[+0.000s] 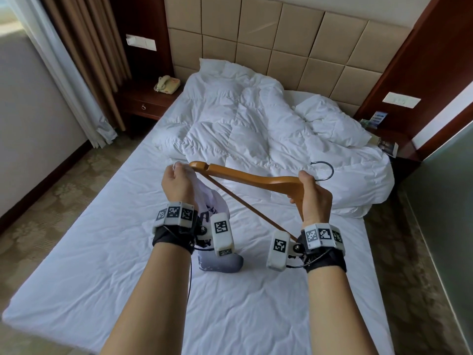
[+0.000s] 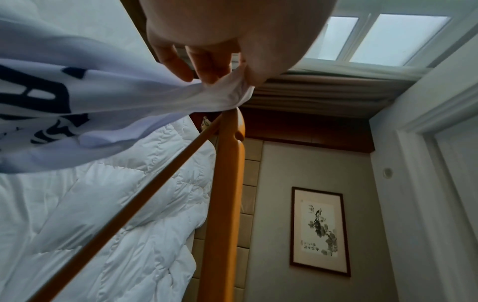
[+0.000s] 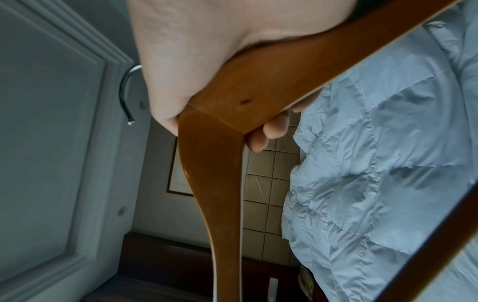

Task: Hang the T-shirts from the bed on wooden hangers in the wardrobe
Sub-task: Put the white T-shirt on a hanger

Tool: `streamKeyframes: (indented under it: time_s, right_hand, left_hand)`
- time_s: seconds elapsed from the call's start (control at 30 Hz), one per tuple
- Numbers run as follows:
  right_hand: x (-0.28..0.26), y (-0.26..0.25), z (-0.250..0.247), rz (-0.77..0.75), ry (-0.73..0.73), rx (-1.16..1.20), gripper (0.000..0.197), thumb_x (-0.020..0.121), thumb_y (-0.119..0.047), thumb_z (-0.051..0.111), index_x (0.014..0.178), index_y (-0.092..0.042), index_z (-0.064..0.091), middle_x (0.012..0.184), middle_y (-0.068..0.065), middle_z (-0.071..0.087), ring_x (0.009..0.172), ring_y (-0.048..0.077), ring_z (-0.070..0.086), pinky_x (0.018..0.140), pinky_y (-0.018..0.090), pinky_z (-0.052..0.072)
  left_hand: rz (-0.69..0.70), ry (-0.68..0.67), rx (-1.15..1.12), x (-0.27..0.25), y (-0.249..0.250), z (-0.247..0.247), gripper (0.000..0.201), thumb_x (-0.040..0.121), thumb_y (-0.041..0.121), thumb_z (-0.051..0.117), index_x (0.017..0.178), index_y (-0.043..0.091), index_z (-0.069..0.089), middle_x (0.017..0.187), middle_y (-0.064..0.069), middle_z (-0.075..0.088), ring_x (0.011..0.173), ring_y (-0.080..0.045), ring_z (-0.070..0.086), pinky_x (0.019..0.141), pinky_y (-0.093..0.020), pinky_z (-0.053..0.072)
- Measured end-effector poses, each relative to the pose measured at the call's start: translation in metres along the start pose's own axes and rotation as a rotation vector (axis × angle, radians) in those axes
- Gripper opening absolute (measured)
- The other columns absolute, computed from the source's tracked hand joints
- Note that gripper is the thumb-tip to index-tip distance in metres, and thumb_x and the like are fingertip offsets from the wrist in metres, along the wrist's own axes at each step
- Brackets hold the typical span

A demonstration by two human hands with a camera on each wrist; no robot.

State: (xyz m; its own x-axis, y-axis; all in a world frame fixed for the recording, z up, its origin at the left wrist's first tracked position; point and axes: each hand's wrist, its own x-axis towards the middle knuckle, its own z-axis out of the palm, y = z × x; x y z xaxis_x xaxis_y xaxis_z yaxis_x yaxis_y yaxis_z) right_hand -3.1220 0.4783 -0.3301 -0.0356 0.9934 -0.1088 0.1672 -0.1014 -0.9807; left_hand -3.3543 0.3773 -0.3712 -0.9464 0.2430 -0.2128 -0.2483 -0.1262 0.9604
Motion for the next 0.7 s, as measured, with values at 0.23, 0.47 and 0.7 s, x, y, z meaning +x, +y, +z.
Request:
streamKeyframes:
  time_s: [0.23,0.47,0.7]
  right_hand:
    - [-0.011,-0.004,0.009,-0.016,-0.031,-0.015,0.048,0.085,-0.047,0.062,0.065,-0.004,0.073,0.061,0.019,0.068,0.061,0.020,0.063,0.068,0.030,0.049]
    - [-0.023,-0.006,0.017,-0.060,-0.054,-0.015,0.046,0.087,-0.043,0.063,0.062,-0.005,0.071,0.060,0.021,0.067,0.060,0.021,0.062,0.068,0.031,0.049]
    - [-0.027,-0.003,0.023,-0.116,-0.091,-0.054,0.046,0.076,-0.052,0.062,0.059,-0.010,0.072,0.059,0.020,0.066,0.060,0.025,0.064,0.068,0.037,0.052]
  left_hand:
    - [0.063,0.062,-0.022,0.004,0.013,-0.016,0.033,0.101,0.024,0.047,0.069,0.017,0.051,0.067,0.006,0.042,0.059,-0.005,0.040,0.061,-0.021,0.036]
    - [0.114,-0.065,0.365,0.008,0.020,-0.036,0.021,0.093,0.032,0.056,0.090,0.017,0.070,0.080,-0.002,0.064,0.086,-0.025,0.065,0.060,-0.026,0.040]
    - [0.258,-0.181,0.701,0.008,0.027,-0.042,0.027,0.093,0.039,0.056,0.100,0.022,0.075,0.092,-0.007,0.074,0.091,-0.027,0.066,0.068,-0.028,0.040]
